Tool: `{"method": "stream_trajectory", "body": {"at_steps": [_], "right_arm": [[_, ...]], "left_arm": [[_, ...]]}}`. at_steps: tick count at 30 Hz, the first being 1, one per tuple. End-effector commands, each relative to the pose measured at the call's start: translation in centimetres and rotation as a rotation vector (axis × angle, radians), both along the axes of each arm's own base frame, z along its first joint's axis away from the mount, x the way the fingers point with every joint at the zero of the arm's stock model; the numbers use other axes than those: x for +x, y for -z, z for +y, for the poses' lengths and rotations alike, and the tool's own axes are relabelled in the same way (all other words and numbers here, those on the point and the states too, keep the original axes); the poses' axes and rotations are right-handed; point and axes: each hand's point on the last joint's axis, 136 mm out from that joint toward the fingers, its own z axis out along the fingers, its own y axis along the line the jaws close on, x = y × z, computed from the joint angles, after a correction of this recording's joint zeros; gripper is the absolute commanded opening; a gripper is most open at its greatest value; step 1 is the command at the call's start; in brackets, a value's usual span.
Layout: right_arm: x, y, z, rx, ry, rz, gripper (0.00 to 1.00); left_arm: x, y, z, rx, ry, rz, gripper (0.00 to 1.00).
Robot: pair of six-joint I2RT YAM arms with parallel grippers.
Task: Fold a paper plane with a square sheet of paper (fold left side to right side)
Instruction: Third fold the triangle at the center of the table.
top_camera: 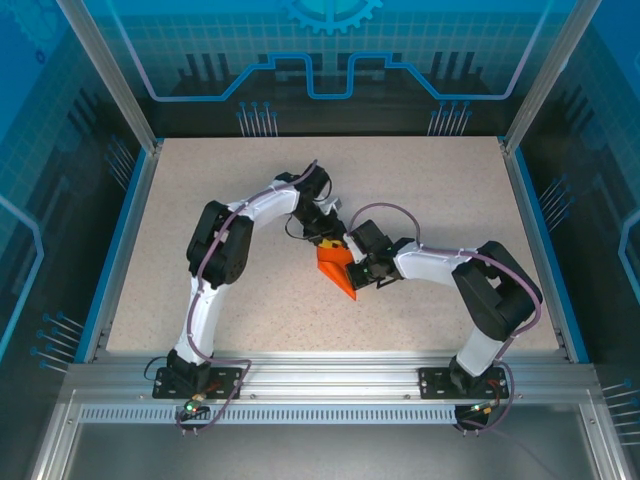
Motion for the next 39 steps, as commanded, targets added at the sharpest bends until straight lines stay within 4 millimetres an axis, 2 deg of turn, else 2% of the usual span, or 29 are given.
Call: {"method": "stream_trajectory", "body": {"at_steps": [1, 4, 7, 10, 14, 18, 21, 28, 39], "right_arm": [[-1.7, 2.0, -0.8, -0.067, -0.027, 0.072, 0.00], [-1.8, 2.0, -0.8, -0.064, -0.030, 0.077, 0.00], [-1.8, 1.9, -0.7, -0.059, -0.031, 0.075, 0.00], [-1.9, 2.1, -0.7, -0.062, -0.032, 0.081, 0.00], [-2.0, 2.3, -0.7, -0.062, -0.035, 0.087, 0.00], [-2.2, 2.5, -0.8, -0.067, -0.039, 0.096, 0.00], [-2.2, 2.5, -0.9, -0.070, -0.037, 0.097, 0.00], [-2.2, 2.6, -0.9, -0.076, -0.040, 0.100, 0.00], [-2.2, 2.7, -1.1, -0.085, -0.037, 0.100, 0.00]], "left_arm": [[0.8, -2.2, 1.7, 0.024, -0.008, -0.030, 0.33], [1.3, -3.3, 3.5, 0.038, -0.041, -0.064, 0.32], [0.4, -4.3, 4.6, 0.018, -0.065, -0.090, 0.28], [-1.3, -5.1, 4.5, -0.050, -0.064, -0.103, 0.24], [-3.6, -5.4, 3.1, -0.164, -0.053, -0.089, 0.22], [-5.8, -4.1, 1.7, -0.186, -0.014, -0.056, 0.20], [-6.7, -2.8, 1.4, -0.170, -0.005, -0.031, 0.20], [-7.1, 0.0, 1.4, -0.147, -0.013, 0.008, 0.18], [-7.5, 2.6, 2.1, -0.090, -0.021, 0.035, 0.17]]}}
